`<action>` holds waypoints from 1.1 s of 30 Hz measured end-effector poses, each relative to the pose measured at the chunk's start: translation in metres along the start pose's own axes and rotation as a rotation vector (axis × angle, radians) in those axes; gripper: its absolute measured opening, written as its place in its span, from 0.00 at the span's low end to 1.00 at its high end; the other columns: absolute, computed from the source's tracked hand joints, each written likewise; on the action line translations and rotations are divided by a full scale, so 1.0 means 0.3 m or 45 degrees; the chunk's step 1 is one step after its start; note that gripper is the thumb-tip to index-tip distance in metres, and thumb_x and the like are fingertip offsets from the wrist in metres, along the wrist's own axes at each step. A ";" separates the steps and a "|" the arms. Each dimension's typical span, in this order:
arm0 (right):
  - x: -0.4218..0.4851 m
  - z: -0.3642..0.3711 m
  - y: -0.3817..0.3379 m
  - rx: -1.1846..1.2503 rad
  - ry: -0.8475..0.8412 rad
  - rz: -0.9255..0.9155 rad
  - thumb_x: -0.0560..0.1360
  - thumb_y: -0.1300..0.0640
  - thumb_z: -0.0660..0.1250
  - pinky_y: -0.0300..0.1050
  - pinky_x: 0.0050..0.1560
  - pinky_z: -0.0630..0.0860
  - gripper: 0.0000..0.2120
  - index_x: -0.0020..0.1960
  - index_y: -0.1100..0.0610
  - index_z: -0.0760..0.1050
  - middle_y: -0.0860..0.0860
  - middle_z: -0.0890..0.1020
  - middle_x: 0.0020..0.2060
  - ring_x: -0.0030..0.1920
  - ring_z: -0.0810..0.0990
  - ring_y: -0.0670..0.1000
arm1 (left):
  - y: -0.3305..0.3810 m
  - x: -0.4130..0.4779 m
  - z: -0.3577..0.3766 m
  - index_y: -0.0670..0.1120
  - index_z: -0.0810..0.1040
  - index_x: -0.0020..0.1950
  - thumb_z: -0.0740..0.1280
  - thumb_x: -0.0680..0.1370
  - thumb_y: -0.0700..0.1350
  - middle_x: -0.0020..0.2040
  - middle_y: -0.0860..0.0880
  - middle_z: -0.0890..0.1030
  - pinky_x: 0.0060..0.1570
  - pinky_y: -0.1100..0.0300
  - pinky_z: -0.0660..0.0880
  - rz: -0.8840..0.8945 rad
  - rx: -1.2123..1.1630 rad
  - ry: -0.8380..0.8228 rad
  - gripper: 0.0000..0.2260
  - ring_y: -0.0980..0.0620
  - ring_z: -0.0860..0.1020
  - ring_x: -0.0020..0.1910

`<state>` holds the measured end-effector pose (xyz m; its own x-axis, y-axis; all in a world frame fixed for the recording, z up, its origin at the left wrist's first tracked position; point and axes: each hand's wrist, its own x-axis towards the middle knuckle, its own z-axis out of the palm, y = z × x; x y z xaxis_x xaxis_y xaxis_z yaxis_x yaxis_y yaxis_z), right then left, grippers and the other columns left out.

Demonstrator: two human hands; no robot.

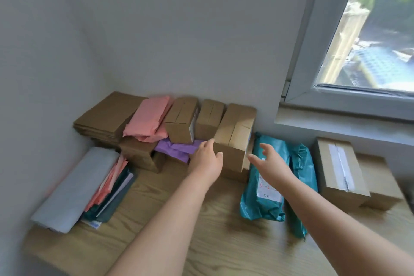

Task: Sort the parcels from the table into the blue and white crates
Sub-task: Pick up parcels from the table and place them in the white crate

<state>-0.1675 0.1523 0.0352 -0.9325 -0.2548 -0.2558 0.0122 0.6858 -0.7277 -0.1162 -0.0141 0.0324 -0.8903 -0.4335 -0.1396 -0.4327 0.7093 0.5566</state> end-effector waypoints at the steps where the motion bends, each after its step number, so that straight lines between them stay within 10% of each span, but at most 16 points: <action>1: 0.027 0.014 -0.009 0.032 0.009 0.042 0.81 0.46 0.62 0.46 0.53 0.72 0.30 0.79 0.53 0.56 0.54 0.66 0.75 0.65 0.74 0.55 | -0.008 0.041 -0.002 0.48 0.59 0.80 0.58 0.84 0.50 0.78 0.47 0.62 0.69 0.48 0.71 0.001 -0.011 -0.016 0.24 0.46 0.66 0.74; 9: 0.172 0.128 -0.028 0.272 0.002 0.219 0.81 0.44 0.60 0.53 0.73 0.64 0.31 0.80 0.53 0.55 0.52 0.64 0.77 0.75 0.65 0.55 | -0.022 0.244 0.020 0.47 0.54 0.81 0.52 0.85 0.57 0.80 0.45 0.59 0.73 0.47 0.61 -0.195 -0.404 -0.310 0.27 0.43 0.60 0.78; 15: 0.169 0.167 -0.016 0.431 -0.019 0.200 0.81 0.48 0.62 0.44 0.59 0.72 0.17 0.68 0.50 0.71 0.48 0.80 0.60 0.59 0.78 0.49 | -0.021 0.241 0.045 0.46 0.53 0.81 0.53 0.85 0.55 0.79 0.43 0.60 0.70 0.47 0.63 -0.264 -0.549 -0.407 0.27 0.42 0.61 0.76; 24: 0.046 0.139 -0.041 0.490 -0.006 0.144 0.75 0.43 0.70 0.50 0.65 0.73 0.31 0.74 0.47 0.65 0.47 0.74 0.66 0.65 0.75 0.50 | -0.035 0.152 0.006 0.43 0.71 0.68 0.61 0.79 0.50 0.64 0.41 0.75 0.62 0.48 0.72 -0.448 -0.839 -0.345 0.19 0.42 0.74 0.61; 29: -0.095 0.056 -0.071 0.414 0.079 -0.075 0.75 0.48 0.71 0.52 0.68 0.71 0.27 0.72 0.43 0.67 0.43 0.70 0.67 0.69 0.68 0.47 | 0.022 0.045 -0.047 0.53 0.68 0.74 0.71 0.56 0.76 0.70 0.48 0.74 0.65 0.40 0.73 -0.574 -1.217 -0.308 0.51 0.42 0.74 0.66; 33: -0.192 -0.012 -0.057 0.423 0.128 -0.158 0.78 0.51 0.67 0.47 0.66 0.71 0.22 0.71 0.42 0.70 0.39 0.67 0.62 0.67 0.66 0.44 | 0.055 -0.043 -0.047 0.49 0.74 0.67 0.77 0.45 0.73 0.57 0.45 0.82 0.53 0.45 0.81 -0.513 -1.332 -0.331 0.55 0.45 0.81 0.55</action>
<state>-0.1152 0.1575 0.0646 -0.9648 -0.2429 -0.1007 -0.0023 0.3910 -0.9204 -0.1098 -0.0047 0.0548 -0.7689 -0.3102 -0.5590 -0.4711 -0.3161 0.8235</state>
